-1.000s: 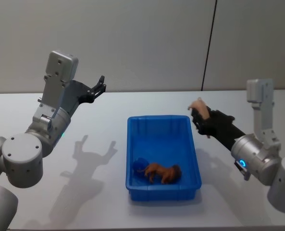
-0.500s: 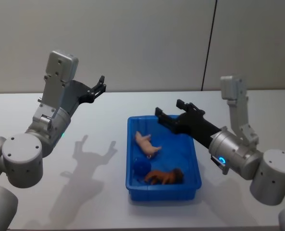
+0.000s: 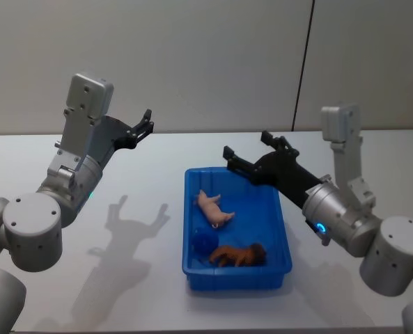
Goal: Pick up the two dolls from the table and place them into the box.
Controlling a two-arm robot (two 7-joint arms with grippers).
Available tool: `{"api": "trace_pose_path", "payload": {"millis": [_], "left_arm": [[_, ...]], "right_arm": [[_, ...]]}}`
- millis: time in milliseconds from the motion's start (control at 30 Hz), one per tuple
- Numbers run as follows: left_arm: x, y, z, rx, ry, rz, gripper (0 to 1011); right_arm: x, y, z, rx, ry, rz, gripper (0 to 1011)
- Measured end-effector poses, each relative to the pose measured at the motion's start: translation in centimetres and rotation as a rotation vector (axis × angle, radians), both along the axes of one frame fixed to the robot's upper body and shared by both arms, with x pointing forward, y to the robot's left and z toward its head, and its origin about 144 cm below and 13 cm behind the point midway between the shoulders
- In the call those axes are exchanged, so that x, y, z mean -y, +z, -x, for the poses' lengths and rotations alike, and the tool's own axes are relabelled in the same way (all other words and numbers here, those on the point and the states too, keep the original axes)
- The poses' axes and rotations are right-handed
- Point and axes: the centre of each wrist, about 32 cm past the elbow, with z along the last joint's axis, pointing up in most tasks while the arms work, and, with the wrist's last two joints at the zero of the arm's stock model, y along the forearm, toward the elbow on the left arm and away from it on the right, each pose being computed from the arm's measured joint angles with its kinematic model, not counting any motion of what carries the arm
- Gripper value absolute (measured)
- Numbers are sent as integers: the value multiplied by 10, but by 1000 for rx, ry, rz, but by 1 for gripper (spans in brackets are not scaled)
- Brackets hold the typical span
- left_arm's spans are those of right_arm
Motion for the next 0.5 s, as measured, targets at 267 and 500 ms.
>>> {"api": "trace_pose_path", "payload": {"millis": [267,500], "left_arm": [[0,0,0,0,0,0,1001],[0,0,0,0,0,0,1001]], "right_arm": [[7,3,7,48,-54,3,1001],[9,5,10,70,-76,5,1001]]}}
